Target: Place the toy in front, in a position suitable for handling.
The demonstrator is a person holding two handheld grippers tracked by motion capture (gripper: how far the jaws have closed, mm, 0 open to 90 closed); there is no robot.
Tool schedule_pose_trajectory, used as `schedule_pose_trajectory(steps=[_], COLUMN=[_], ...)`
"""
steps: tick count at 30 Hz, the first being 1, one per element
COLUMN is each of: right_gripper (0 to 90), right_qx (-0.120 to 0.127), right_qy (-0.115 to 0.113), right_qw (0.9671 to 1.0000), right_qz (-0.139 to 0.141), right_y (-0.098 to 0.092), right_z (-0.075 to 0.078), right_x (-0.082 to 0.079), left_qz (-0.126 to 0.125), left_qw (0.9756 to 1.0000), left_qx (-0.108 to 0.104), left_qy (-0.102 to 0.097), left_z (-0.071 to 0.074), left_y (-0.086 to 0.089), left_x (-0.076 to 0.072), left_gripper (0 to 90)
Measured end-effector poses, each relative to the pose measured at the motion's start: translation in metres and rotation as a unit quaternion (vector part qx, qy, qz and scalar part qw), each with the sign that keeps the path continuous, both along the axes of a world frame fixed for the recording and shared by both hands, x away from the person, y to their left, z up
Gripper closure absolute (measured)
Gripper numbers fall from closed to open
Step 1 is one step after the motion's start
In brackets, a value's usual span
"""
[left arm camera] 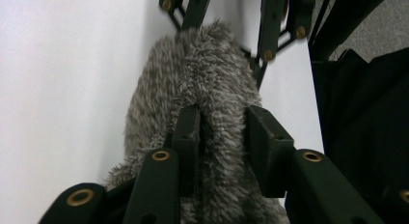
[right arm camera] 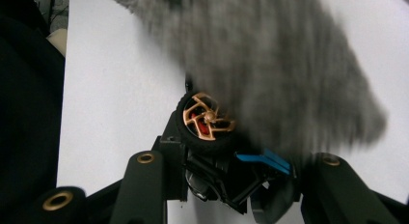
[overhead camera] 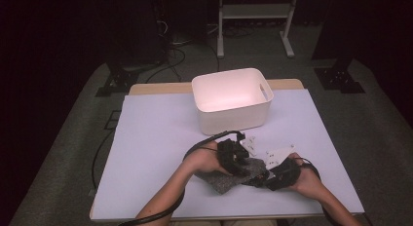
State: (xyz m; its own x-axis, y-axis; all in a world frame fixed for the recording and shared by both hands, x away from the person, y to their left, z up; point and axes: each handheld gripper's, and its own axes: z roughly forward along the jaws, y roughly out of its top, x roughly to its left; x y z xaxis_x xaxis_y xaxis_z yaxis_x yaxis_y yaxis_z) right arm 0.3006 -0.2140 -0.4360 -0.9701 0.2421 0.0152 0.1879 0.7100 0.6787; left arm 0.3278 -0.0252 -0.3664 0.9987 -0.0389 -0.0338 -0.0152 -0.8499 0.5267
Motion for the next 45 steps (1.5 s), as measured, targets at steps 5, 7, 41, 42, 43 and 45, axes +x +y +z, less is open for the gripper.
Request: schedule_pose_trajectory(steps=[5,7,41,42,43,45], right_gripper=[56.8,56.8,56.8,56.7,56.7,56.7], right_qx=[0.001,0.001,0.009,0.008,0.008,0.010], right_qy=[-0.005,-0.004,0.004,0.005,0.005,0.005], right_qw=[1.0000,1.0000,0.9999,0.9999,0.9999,0.9999], right_qz=[0.000,-0.001,-0.004,-0.005,-0.005,-0.004], right_y=[0.000,0.000,0.000,0.000,0.000,0.000], right_z=[-0.001,-0.001,-0.002,-0.002,-0.002,-0.002], right_x=[-0.001,-0.001,0.001,0.001,0.001,0.001], left_qz=[-0.003,-0.001,0.007,0.003,0.003,0.005], left_qw=[1.0000,1.0000,0.9999,1.0000,1.0000,1.0000], left_qx=[0.002,0.004,-0.009,-0.005,-0.004,-0.001], left_qy=[-0.002,-0.004,0.002,-0.002,-0.004,-0.006], left_z=[-0.001,0.000,-0.001,-0.001,-0.001,0.000], left_y=[-0.002,0.002,0.018,0.015,0.015,0.018], left_x=[-0.001,-0.002,0.002,0.001,0.000,0.000], left_gripper=[71.5,77.6,80.0,80.0,80.0,80.1])
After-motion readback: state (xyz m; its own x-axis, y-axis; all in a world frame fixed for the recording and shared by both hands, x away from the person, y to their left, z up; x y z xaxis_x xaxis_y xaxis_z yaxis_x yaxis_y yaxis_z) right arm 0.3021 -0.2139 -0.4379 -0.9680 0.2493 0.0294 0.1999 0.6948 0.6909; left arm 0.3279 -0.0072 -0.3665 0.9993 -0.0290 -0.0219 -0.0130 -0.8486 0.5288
